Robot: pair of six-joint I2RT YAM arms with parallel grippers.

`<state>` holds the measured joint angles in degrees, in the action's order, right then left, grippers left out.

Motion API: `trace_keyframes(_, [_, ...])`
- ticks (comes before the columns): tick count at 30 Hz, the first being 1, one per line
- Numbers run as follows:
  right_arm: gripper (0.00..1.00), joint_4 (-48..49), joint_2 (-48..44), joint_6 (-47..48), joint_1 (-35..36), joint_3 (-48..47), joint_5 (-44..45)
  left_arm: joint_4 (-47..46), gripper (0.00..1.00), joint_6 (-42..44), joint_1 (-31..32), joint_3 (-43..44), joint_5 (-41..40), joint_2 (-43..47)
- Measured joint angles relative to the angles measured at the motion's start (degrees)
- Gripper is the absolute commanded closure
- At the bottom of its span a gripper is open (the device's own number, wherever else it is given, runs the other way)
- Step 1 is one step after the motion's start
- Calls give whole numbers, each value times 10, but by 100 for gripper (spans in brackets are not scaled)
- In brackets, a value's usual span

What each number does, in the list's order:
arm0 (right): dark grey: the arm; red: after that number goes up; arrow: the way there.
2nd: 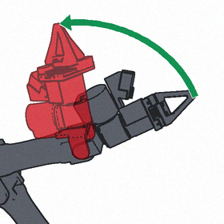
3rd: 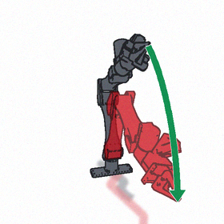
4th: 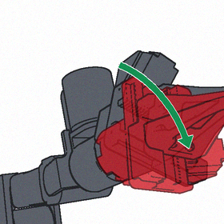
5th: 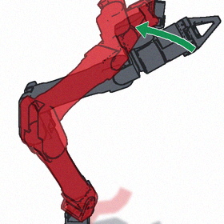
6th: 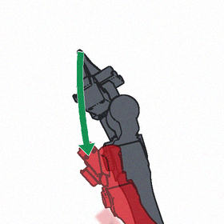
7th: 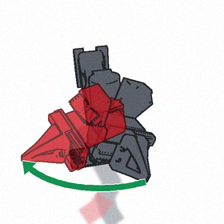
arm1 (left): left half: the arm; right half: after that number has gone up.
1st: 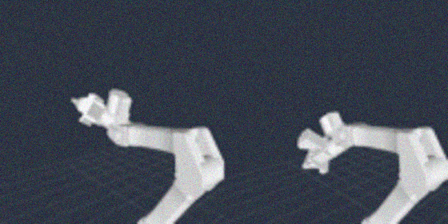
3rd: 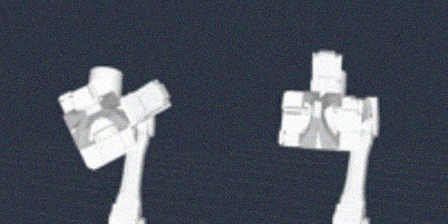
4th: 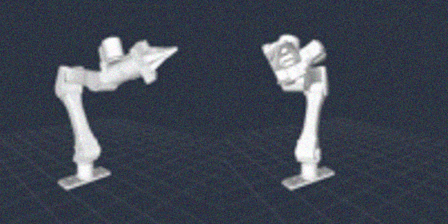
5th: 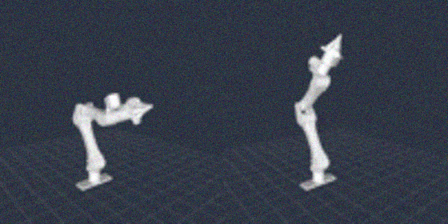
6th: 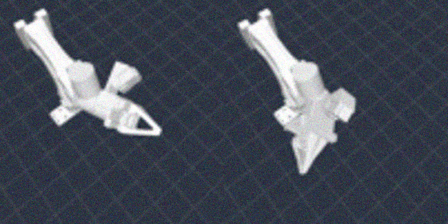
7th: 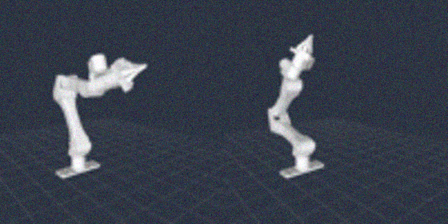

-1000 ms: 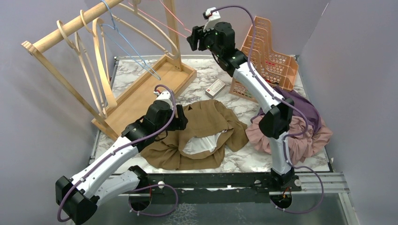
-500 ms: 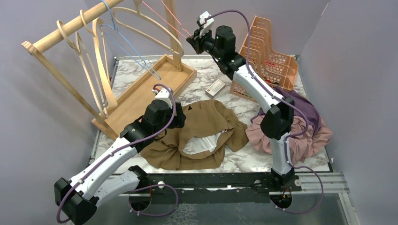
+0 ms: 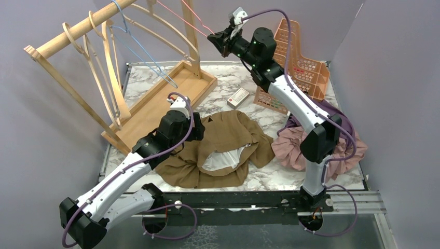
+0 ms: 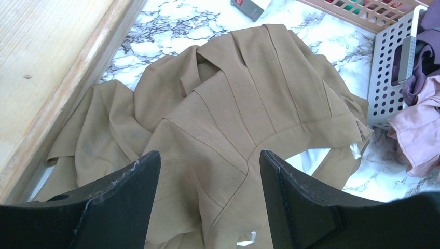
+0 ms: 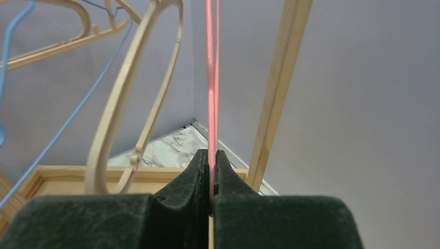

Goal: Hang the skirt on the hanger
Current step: Pick up the hanger from the clothesline.

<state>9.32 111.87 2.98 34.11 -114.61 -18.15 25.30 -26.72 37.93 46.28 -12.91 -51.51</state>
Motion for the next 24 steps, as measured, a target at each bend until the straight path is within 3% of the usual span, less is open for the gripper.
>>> trace_keyframes(9, [99,22,-95,-8,0,109,-3,-9,27,-8,0,0,0,29])
trace_keyframes(14, [99,19,-185,-6,0,236,20,-11,23,-8,0,10,11,32])
trace_keyframes(18, [99,-11,-276,-7,0,339,46,-26,9,7,-1,42,52,32])
trace_keyframes(24, [99,-116,-470,-44,0,486,78,-55,1,35,-1,103,103,32])
